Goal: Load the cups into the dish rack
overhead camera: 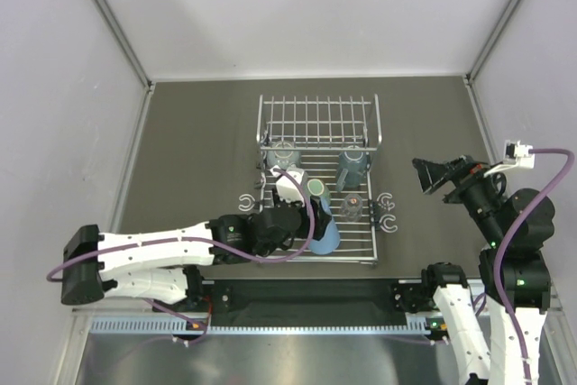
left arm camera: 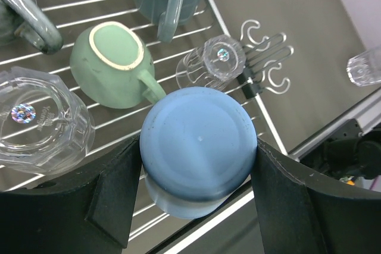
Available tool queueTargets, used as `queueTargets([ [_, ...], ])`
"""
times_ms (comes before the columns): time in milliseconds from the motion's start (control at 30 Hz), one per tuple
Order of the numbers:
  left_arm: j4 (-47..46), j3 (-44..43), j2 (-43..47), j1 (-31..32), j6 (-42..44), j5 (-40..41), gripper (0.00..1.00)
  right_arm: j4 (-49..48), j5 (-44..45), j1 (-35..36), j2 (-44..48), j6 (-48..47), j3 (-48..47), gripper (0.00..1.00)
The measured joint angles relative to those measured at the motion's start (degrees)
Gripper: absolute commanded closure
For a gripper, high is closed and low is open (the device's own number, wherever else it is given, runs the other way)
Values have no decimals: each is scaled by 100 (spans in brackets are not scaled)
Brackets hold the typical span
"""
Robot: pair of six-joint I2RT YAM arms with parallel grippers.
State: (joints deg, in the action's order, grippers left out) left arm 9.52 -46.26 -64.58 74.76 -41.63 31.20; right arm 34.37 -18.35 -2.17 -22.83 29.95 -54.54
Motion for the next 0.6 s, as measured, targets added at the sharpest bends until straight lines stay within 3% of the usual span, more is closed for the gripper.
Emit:
queueTargets([
  [600,-531,79,-658,52,-380,127,100,79,146,0,0,-39,0,0],
])
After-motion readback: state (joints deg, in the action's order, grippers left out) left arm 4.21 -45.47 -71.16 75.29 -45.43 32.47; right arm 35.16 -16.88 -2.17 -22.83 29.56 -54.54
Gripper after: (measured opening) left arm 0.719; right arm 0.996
